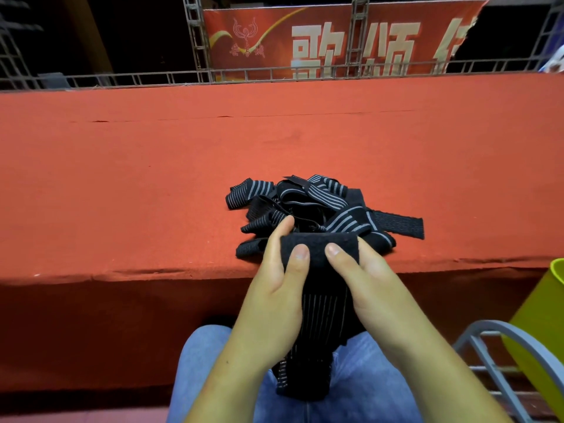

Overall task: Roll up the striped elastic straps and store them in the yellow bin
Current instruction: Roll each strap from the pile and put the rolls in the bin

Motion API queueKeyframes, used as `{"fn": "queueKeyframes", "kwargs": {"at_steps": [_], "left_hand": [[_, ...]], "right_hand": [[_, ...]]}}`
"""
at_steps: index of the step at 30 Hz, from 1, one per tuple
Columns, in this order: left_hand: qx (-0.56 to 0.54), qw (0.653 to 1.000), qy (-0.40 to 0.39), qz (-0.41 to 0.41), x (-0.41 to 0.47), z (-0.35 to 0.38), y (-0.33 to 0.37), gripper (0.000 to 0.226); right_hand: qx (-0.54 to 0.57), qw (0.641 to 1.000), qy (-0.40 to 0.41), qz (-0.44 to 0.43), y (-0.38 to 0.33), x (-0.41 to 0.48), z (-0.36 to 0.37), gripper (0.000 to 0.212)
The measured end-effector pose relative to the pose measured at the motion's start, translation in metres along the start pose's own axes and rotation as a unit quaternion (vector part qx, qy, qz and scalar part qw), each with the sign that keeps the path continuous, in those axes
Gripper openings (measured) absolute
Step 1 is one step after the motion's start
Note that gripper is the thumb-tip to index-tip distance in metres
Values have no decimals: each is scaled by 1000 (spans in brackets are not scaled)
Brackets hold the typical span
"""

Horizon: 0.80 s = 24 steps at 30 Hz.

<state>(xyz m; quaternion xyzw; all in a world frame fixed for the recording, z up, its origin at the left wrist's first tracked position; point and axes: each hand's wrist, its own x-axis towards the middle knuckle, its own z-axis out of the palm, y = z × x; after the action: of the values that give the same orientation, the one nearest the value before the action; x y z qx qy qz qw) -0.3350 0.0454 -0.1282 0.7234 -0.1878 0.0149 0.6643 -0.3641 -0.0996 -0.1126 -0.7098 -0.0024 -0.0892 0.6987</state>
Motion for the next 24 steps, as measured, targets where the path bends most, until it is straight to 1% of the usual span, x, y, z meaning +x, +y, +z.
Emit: {"fn": "queueKeyframes", "kwargs": {"at_steps": [4, 8, 10, 11, 14, 15, 18, 21, 23, 24], "left_hand": [[23, 1000, 4, 3, -2, 0, 3, 55], [17, 1000, -9, -1, -1, -4, 3, 66], [21, 1000, -9, 8, -1, -5, 3, 68], [21, 1000, -10, 12, -1, -6, 3, 61], [26, 999, -15, 34, -1, -5, 9, 28], [26, 999, -11, 42, 0, -5, 10, 24], [20, 999, 0, 49, 0, -6, 10, 20], [14, 999, 7, 52, 2, -6, 6, 20], [6, 998, 14, 59, 2, -6, 5, 22], [0, 998, 18, 63, 2, -7, 5, 23]], "right_hand": [[-35, 999, 2, -36, 1, -1, 0, 36], [-39, 997, 24, -62, 3, -1, -2, 24], [-37, 996, 34, -68, 3, -1, -3, 23], [-36, 996, 38, -69, 3, 0, -3, 24], [-24, 997, 38, -57, 4, 0, -4, 25], [-16, 998, 35, -48, 5, 0, -4, 24], [0, 999, 33, -25, 5, -1, -4, 20], [11, 999, 40, -16, 5, 0, -3, 21], [23, 999, 38, -10, 5, 0, -2, 26], [27, 999, 33, -7, 5, 0, -2, 31]]}}
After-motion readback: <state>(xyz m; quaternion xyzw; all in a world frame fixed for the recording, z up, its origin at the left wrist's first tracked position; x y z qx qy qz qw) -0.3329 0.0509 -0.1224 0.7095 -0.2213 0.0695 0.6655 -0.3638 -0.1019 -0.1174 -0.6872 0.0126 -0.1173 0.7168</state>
